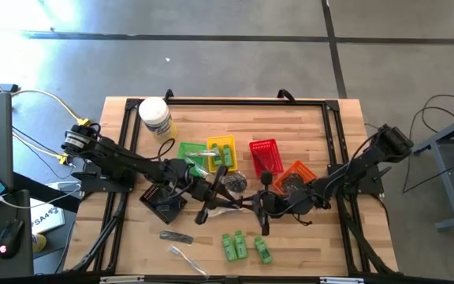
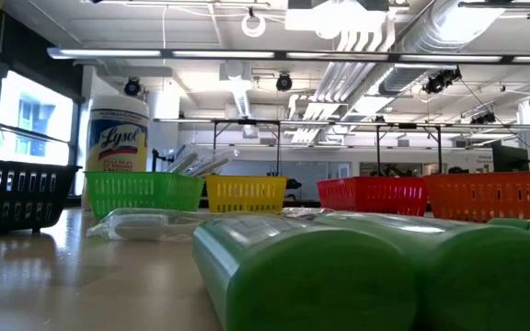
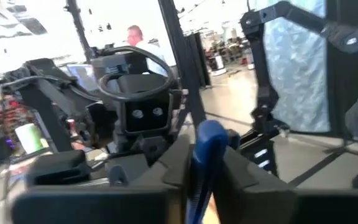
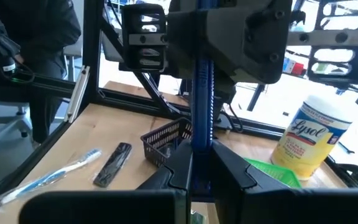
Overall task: Pick & Place Travel size toiletries
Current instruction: Put the left blue razor into the black basket
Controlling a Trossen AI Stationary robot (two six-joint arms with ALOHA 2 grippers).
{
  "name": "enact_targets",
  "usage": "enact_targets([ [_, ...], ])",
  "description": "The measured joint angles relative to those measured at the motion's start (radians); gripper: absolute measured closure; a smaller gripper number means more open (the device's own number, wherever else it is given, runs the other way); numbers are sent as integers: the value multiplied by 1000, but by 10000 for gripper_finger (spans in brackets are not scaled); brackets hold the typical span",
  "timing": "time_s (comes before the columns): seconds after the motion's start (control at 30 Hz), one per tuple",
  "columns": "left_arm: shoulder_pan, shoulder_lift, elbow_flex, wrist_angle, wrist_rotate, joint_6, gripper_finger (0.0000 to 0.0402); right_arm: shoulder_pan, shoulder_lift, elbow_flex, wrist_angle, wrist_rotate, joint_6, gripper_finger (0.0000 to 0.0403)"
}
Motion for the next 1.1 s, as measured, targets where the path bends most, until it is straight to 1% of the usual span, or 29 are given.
enact_targets([
  [0.03, 0, -1, 1, -4, -3, 5, 378, 0, 0, 0, -1, 0, 5, 375],
  [0.17, 0, -1, 1, -15, -12, 4, 379, -1, 0, 0, -21, 1, 48, 363],
  [0.23, 0, -2, 1, -24, -18, 1, 379, -1, 0, 0, -26, 1, 49, 341],
  [0.33, -2, -1, 0, -49, -20, 1, 379, 4, 0, 0, -47, 29, 47, 285],
  [0.43, -2, -1, 0, -81, -55, 22, 379, 29, -1, 0, -45, 117, 42, 224],
  [0.53, -6, -30, -3, -159, -108, 40, 379, 59, -1, 0, -72, 214, 27, 176],
  [0.6, -12, -76, -2, -235, -165, 53, 379, 85, -1, 0, -99, 297, 22, 155],
  [0.67, -29, -130, -2, -319, -220, 67, 379, 114, -2, 0, -100, 380, 7, 144],
  [0.73, -45, -187, -2, -406, -262, 80, 379, 146, -3, 0, -99, 443, -22, 142],
  [0.8, -70, -251, -2, -500, -297, 97, 379, 172, -3, 0, -103, 473, -43, 150],
  [0.9, -105, -360, -2, -660, -345, 95, 379, 205, -36, 0, -144, 479, -39, 182],
  [0.97, -130, -428, -1, -765, -405, 67, 379, 214, -66, 1, -200, 443, 8, 215],
  [1.1, -184, -540, -1, -981, -527, -24, 379, 205, -115, 1, -372, 294, 152, 300],
])
